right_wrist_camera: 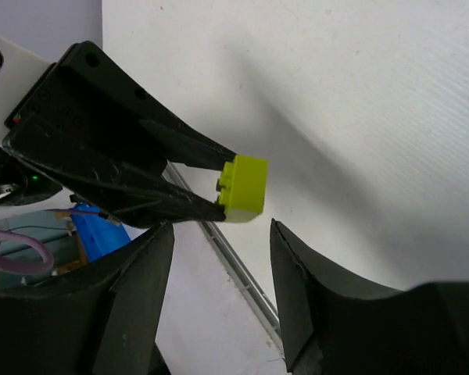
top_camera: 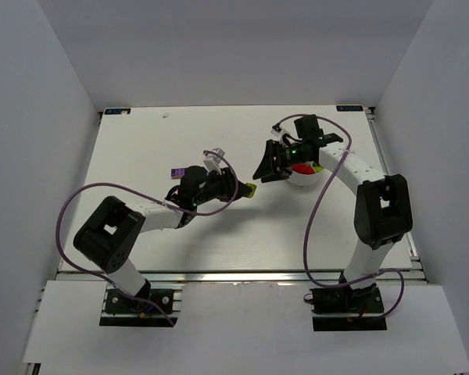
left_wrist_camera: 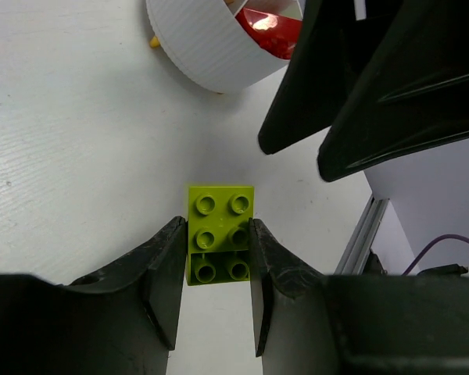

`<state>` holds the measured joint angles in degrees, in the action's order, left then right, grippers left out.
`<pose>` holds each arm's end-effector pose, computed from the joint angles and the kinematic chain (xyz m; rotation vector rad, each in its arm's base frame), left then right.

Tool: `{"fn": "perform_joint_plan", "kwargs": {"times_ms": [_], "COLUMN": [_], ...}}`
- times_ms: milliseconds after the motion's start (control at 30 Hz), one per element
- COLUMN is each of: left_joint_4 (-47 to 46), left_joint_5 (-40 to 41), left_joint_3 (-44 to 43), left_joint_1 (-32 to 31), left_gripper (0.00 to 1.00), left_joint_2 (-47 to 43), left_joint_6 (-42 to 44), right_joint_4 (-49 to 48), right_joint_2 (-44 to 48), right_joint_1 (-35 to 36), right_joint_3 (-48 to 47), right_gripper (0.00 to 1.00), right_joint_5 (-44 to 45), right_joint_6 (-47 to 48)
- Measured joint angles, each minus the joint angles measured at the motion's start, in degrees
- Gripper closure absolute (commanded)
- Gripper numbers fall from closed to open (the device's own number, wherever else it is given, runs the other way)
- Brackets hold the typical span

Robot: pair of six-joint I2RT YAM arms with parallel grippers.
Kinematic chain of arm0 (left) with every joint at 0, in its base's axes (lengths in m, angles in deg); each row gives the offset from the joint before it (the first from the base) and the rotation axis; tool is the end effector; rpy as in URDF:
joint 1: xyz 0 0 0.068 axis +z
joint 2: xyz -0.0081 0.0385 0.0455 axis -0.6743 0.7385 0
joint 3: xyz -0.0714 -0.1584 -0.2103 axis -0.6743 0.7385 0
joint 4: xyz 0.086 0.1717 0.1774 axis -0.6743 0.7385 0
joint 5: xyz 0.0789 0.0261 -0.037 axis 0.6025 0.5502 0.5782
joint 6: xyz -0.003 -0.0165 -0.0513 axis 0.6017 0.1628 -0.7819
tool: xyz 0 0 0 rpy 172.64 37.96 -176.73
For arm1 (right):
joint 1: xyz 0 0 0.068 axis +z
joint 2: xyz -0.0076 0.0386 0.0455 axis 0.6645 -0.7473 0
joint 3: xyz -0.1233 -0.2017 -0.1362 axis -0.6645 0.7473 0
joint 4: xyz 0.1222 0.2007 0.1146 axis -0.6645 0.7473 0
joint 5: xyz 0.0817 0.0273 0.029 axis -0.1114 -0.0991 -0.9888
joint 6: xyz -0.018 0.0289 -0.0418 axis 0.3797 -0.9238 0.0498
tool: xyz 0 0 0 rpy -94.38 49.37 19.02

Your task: Sort the legos into containers by color

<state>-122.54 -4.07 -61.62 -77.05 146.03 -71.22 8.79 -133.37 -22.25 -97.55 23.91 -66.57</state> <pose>0.2657 -0.1990 0.1853 0.1805 2.0230 -1.2019 0.3542 0.1521 0.2540 -0.3896 2.4924 1.2845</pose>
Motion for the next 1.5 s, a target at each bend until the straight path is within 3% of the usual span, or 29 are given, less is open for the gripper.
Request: {"fn": "perform_joint_plan", "kwargs": {"times_ms": [967,1067,1233,1300,1400,1500], "left_joint_4": [-1.7,-1.6,-1.0,-0.8,-0.6,-0.6], "left_joint_5": [-1.0,-1.0,-1.0,-1.0,-0.9,-0.6], "left_joint_3": [-0.8,-0.9,-1.0,-1.2,-1.2,-1.2], "left_joint_1": [-0.7,-0.7,-0.8,-0.8,-0.8,-0.9], "left_gripper": [0.73,0.73,0.71,0.65,0.51,0.36], "left_joint_2": [-1.0,-1.0,-1.0,-1.0,-1.0,-1.1], "left_joint_6": [-1.3,-1.4,-1.2,-1.1,-1.0,-1.0], "right_joint_4": [-3.9,-4.1,-5.0,-5.3,-5.7,-5.7], "right_joint_2": [-3.9,-3.9,-3.9,-3.9,-3.9,-3.9], "right_joint_1": [3.1,3.1,3.1,3.1,3.1,3.1], "right_joint_3": [1.7,1.7,1.9,2.3,2.8,2.9], "right_gripper": [0.5,0.55,0.81,0.92,1.0,1.0], "right_joint_5": [-0.3,-0.6,-1.6,-2.1,-2.6,-3.3], "right_joint_6": [-7.3,-7.6,-9.0,-9.2,-9.6,-9.5]}}
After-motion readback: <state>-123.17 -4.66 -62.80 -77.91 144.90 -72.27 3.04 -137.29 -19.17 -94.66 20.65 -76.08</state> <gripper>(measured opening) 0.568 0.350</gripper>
